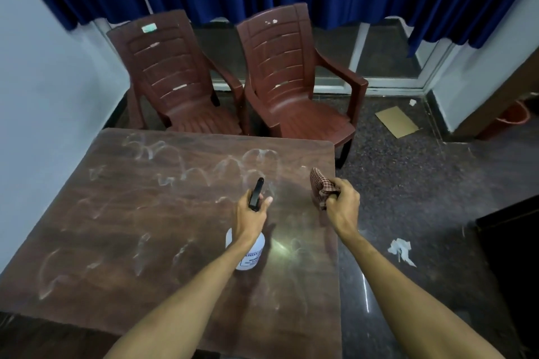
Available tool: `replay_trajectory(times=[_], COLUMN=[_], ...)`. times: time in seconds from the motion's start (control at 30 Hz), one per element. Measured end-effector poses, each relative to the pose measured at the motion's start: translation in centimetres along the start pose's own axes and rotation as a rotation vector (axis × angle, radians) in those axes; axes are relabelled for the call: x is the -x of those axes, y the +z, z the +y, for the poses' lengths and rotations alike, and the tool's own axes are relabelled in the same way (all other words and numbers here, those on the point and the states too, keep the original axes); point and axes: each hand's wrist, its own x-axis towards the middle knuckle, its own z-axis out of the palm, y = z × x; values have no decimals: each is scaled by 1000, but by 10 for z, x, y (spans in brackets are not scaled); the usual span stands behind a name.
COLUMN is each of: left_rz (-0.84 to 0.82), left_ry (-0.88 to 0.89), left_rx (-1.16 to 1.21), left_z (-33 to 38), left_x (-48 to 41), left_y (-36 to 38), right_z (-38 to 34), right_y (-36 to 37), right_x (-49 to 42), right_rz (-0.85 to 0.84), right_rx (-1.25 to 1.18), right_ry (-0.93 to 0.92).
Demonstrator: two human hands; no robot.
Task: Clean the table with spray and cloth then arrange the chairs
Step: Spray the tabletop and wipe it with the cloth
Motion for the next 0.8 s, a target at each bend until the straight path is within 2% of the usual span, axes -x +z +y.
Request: replay_trajectory(times=[0.2,0.37,0.43,0.5,0.6,0.67,0.8], left_rz=[-151,-246,-248,-235,-226,-218,-197], left_ry=[26,76,76,70,80,78,80], left_rx=[-58,-35,-1,16,39,50,73], left_z=[-13,-25,-31,-34,-36,-36,-37], left_x=[-53,-81,-92,-103,-115,-121,-135], left_y=[3,-13,-22,-31,-41,-44,-45], right_z=[-3,0,3,2,2,10,9], right_y=[33,76,98,130,176,178,181], right_x=[-20,-34,-41,-38,-21,-37,-94], right_rz=[197,270,208,69,-209,-272,-121], right_rx=[47,159,211,263,459,515,507], right_ry=[128,161,177,126,-174,-318,-13])
